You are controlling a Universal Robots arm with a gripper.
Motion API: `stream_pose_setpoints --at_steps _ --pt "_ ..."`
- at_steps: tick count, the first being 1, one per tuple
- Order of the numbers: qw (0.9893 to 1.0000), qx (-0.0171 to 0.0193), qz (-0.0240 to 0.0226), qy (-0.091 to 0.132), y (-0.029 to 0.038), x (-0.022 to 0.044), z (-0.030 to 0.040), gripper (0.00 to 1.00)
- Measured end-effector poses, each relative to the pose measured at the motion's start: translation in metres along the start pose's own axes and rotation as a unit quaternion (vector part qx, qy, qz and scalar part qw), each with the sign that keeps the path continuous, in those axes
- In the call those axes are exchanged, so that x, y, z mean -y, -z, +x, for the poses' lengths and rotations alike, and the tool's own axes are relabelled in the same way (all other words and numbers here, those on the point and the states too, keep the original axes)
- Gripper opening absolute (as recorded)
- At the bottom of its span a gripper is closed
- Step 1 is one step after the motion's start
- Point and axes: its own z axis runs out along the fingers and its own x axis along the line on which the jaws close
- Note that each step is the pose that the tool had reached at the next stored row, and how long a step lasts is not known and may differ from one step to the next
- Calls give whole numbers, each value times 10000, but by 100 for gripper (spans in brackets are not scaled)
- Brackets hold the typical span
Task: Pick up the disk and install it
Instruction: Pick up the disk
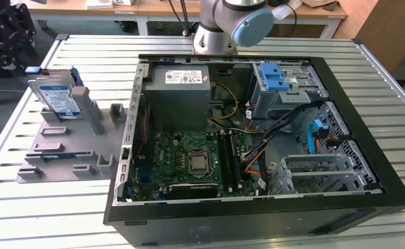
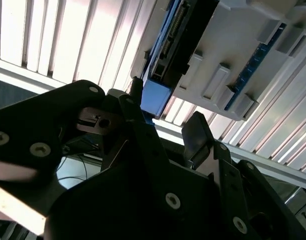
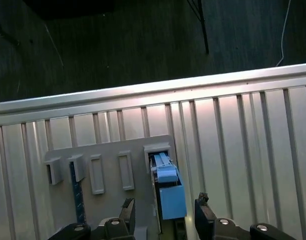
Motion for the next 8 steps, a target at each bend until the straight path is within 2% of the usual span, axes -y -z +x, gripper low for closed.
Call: stream_pose_setpoints --at_steps 3,8 --pt "9997 1 -4 242 -37 -2 1 59" --pt "9996 0 -6 269 -95 -24 -12 59"
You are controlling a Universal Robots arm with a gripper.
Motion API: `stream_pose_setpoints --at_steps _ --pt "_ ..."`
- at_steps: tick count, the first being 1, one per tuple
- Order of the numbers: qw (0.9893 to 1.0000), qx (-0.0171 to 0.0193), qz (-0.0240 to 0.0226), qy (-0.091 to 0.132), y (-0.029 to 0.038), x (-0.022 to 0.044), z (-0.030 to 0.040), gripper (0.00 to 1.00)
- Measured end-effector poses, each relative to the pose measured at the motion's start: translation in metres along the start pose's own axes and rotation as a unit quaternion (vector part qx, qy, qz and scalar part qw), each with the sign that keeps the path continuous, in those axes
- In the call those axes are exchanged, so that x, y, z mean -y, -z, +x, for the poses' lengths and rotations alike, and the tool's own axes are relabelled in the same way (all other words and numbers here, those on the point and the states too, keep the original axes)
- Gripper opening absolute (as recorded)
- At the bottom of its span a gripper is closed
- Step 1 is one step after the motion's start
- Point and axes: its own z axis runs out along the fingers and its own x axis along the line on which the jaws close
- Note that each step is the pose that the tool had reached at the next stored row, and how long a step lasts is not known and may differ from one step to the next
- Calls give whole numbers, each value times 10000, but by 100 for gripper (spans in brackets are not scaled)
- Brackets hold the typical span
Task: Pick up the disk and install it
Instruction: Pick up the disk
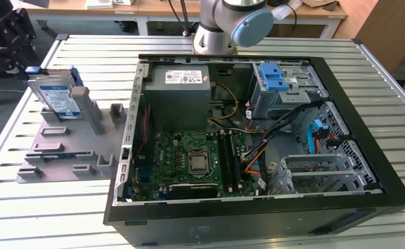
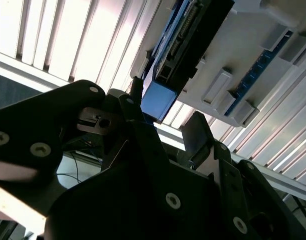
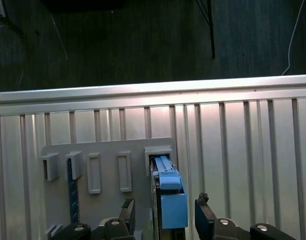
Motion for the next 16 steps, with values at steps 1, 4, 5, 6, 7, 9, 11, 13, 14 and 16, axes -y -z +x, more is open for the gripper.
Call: stream_pose_setpoints --at_steps 1,4,5,6,7,9,11,13,14,16 --pt "10000 0 0 0 -9 -1 -7 59" --pt "10000 -3 -3 -37 -40 -1 -16 59" --pt "10000 -7 -2 -88 -50 -1 -17 59" --pt "9999 -11 -1 -135 -62 -2 -17 59" --pt "9999 -11 0 -173 -75 -2 -18 59" --pt "9998 -12 0 -179 -102 -2 -19 59" --pt "9998 -12 0 -179 -130 -2 -18 59" --pt "9998 -12 0 -180 -153 -2 -18 59" --pt "9998 -12 -1 -180 -156 -2 -18 57" --pt "9998 -12 -2 -180 -156 -3 -18 57"
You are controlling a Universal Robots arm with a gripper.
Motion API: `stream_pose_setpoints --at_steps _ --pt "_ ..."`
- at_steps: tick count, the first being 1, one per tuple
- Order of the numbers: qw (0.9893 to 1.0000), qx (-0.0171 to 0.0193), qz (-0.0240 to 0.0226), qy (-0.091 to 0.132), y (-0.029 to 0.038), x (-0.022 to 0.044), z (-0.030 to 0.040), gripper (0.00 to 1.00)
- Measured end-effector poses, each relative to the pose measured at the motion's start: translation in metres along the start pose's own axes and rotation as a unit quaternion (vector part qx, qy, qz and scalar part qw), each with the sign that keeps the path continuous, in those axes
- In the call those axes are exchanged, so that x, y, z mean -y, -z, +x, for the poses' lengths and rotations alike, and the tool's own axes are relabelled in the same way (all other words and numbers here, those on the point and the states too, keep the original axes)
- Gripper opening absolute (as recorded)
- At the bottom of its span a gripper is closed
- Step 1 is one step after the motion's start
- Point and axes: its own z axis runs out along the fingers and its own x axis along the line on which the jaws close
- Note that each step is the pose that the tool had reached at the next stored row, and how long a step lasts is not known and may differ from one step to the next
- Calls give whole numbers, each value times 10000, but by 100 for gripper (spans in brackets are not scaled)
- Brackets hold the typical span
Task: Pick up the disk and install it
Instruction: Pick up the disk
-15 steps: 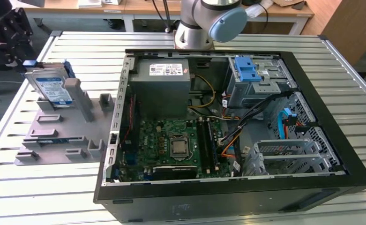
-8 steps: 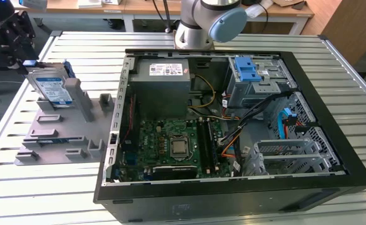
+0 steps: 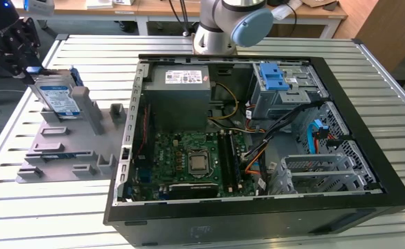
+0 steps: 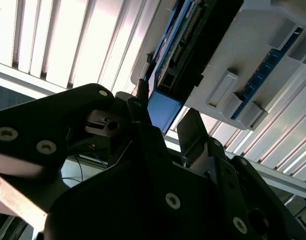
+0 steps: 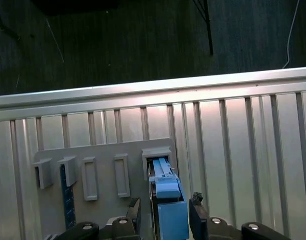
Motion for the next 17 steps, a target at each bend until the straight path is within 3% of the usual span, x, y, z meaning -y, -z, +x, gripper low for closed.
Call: stream_pose_setpoints --at_steps 1,6,7,16,17 --pt "10000 0 1 0 -1 0 0 51" --pt "10000 1 2 0 -5 0 0 49" --pt "10000 1 2 0 -6 0 0 42" --pt "10000 1 2 0 -30 0 -1 43" --pt "10000 1 1 0 -32 0 -2 49"
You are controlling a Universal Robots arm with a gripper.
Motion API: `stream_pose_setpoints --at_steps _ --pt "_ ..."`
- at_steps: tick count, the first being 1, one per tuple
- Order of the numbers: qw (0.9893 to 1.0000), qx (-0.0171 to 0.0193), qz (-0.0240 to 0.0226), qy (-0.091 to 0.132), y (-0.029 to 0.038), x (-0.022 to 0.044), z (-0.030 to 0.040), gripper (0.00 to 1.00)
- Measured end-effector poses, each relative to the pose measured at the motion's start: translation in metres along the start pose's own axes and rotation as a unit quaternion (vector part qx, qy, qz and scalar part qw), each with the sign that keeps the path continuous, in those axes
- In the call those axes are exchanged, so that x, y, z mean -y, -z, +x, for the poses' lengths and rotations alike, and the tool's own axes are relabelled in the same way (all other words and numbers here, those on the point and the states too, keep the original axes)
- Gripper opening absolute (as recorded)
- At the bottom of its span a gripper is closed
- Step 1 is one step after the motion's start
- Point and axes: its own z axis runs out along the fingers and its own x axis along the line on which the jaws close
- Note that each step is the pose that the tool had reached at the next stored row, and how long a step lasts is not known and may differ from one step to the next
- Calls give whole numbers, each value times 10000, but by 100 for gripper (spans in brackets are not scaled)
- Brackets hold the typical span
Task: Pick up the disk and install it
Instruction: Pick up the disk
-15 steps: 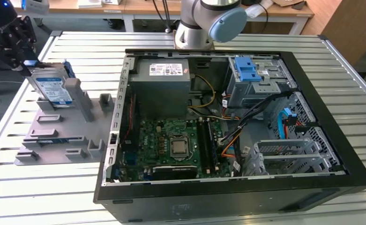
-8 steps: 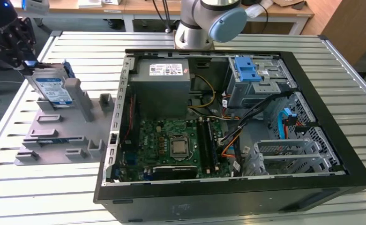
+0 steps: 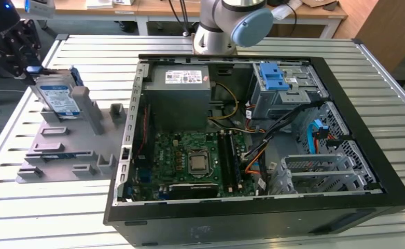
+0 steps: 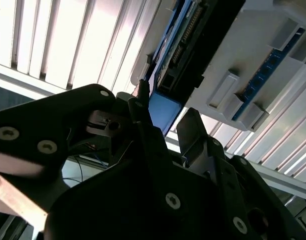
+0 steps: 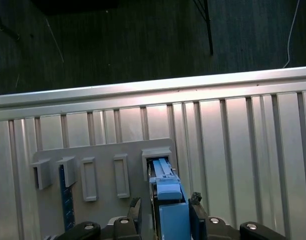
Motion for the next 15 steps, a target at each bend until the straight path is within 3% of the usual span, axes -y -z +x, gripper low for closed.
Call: stream_pose_setpoints --at_steps 3,9,11,12,15 --pt "10000 -3 1 0 -8 -2 -15 49" --pt "10000 -46 6 1 -45 -2 -25 49" --pt "10000 -47 5 0 -64 -3 -25 48" --pt "10000 -47 5 0 -71 -3 -25 41" --pt "10000 -51 5 1 -86 -3 -25 41"
